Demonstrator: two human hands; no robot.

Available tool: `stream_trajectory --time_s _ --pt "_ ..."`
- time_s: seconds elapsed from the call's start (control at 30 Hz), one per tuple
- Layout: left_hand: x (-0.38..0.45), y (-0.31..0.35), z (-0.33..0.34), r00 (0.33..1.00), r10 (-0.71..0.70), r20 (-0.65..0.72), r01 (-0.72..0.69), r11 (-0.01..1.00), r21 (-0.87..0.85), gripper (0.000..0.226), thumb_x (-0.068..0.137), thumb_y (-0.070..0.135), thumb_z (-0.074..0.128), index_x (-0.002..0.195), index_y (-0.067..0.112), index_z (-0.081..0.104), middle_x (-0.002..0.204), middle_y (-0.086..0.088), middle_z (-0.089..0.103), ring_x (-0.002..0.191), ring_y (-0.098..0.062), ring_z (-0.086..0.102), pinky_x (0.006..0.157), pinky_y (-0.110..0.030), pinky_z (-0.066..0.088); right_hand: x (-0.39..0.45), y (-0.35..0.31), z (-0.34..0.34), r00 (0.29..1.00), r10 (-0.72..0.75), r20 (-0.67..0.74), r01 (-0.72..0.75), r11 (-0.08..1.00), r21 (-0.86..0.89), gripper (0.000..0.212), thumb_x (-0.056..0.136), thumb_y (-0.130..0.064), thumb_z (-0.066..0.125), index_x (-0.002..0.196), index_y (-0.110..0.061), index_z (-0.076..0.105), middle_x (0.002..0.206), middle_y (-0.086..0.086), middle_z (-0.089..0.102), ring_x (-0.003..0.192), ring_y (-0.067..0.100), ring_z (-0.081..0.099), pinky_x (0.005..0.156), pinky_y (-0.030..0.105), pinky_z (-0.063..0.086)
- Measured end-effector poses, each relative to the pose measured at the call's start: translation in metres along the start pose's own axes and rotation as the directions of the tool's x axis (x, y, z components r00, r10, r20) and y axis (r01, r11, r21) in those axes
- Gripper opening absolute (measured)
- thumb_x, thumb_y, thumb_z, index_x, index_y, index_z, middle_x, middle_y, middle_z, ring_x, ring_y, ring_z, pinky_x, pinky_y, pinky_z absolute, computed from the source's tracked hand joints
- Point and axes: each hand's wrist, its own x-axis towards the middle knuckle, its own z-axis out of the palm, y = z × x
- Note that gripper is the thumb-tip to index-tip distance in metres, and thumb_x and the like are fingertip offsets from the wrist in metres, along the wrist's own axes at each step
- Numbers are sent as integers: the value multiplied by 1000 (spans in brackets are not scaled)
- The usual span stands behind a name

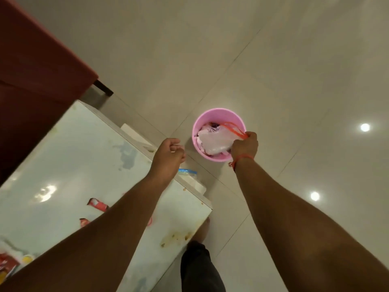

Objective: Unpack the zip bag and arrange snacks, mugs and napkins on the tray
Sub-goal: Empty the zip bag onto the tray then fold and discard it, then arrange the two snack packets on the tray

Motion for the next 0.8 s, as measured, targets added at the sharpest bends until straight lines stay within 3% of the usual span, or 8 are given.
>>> stream_trajectory --time_s 0.07,0.13,0.27,0.47,0.67,0.73,0.8 --pt "8 -7 8 1000 17 4 -17 1000 -1 24 94 8 52 114 21 57 112 -5 64 89 -17 71 96 -38 56 15 5 14 1000 -18 19 18 1000 -13 64 79 12 42 139 -10 44 133 16 52 112 33 56 100 45 51" --pt "10 -13 13 1000 28 12 -28 1000 3 24 95 9 53 116 20 58 113 -3 64 88 -16 71 94 -37 57 22 10 28 991 -33 127 43 996 -74 78 81 14 41 152 -15 30 142 15 47 126 34 51 107 46 46" --pt "5 -25 9 998 55 27 -56 998 34 23 97 13 54 119 19 58 104 5 61 91 -15 71 91 -34 58 16 25 38 953 -3 304 97 951 -294 88 86 11 43 159 -23 9 150 14 40 134 34 46 110 43 40" --pt "-16 -39 -19 995 93 -17 -93 996 7 18 98 11 53 112 20 58 101 0 62 90 -16 69 88 -35 59 -7 37 29 967 29 254 99 875 -474 82 97 -24 53 158 -30 -2 141 20 47 122 38 55 100 49 48" --pt "-60 -61 -76 983 167 -82 -163 985 51 20 95 14 52 102 32 57 97 4 64 89 -20 69 89 -45 57 -66 28 26 930 -239 278 358 757 -547 76 90 -17 57 155 -20 18 144 17 45 122 40 55 99 57 50" --pt "-84 -78 -107 971 204 -122 -189 974 124 25 90 14 52 102 35 58 101 3 67 95 -23 69 91 -46 55 -115 21 31 882 -348 319 471 687 -554 68 89 -11 50 152 -17 24 141 17 46 122 39 54 98 57 49" --pt "-110 -95 -142 960 225 -165 -196 964 177 29 89 8 53 110 26 60 106 0 67 100 -24 67 92 -42 53 -172 15 41 783 -489 386 618 536 -575 59 90 -12 48 147 -10 32 135 20 49 117 40 55 98 55 48"
